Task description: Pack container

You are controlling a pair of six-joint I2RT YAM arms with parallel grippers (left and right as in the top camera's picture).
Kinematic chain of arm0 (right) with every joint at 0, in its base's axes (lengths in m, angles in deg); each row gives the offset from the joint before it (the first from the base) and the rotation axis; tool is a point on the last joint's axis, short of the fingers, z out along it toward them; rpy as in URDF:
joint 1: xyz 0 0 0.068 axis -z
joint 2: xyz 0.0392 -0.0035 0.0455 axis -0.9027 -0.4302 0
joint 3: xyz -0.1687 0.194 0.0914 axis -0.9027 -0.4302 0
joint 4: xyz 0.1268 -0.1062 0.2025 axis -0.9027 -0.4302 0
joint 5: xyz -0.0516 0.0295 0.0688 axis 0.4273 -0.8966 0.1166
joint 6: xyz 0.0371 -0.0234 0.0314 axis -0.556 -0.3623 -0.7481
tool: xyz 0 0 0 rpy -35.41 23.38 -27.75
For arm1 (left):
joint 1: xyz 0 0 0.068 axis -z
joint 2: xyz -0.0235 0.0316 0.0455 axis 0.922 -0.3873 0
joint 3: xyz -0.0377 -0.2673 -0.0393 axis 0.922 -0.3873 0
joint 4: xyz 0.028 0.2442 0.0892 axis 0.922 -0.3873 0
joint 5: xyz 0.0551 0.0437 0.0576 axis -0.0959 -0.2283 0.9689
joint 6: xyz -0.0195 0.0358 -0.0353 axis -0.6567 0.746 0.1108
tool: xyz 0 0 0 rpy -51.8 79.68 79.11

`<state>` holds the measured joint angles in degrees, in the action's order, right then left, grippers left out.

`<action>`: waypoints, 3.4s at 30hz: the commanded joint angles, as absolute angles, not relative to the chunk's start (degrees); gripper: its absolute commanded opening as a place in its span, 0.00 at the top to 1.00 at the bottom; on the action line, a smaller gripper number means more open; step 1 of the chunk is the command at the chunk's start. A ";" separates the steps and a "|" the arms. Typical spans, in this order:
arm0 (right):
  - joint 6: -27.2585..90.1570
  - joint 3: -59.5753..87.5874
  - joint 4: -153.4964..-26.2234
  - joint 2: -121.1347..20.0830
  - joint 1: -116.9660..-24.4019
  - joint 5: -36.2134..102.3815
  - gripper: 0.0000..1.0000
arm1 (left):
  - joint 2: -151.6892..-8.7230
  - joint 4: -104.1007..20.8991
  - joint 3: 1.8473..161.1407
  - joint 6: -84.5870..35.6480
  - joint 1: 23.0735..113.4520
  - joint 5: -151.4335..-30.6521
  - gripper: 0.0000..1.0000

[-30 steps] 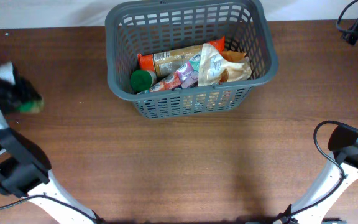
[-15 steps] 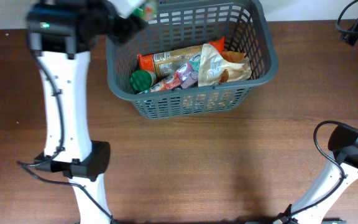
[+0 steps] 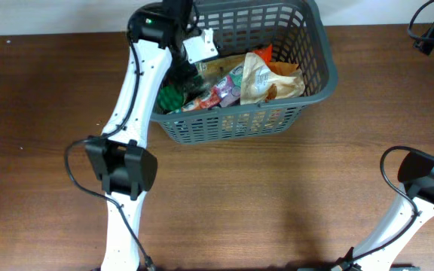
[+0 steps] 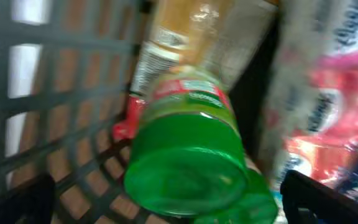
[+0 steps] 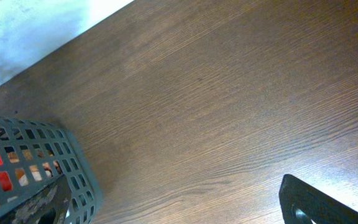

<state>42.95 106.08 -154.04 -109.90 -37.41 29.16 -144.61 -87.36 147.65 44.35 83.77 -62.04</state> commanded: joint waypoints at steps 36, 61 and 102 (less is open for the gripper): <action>42.92 105.99 -154.37 -90.16 -66.37 28.68 0.01 | -128.08 -86.53 157.82 0.46 49.78 -59.53 0.01; 46.81 -39.07 -84.08 12.96 -60.31 43.37 0.01 | -128.08 -86.53 157.82 0.46 49.78 -59.53 0.01; 46.81 -52.84 -81.24 20.06 -60.31 43.32 0.01 | -94.42 -86.48 120.64 0.46 66.15 -59.53 0.01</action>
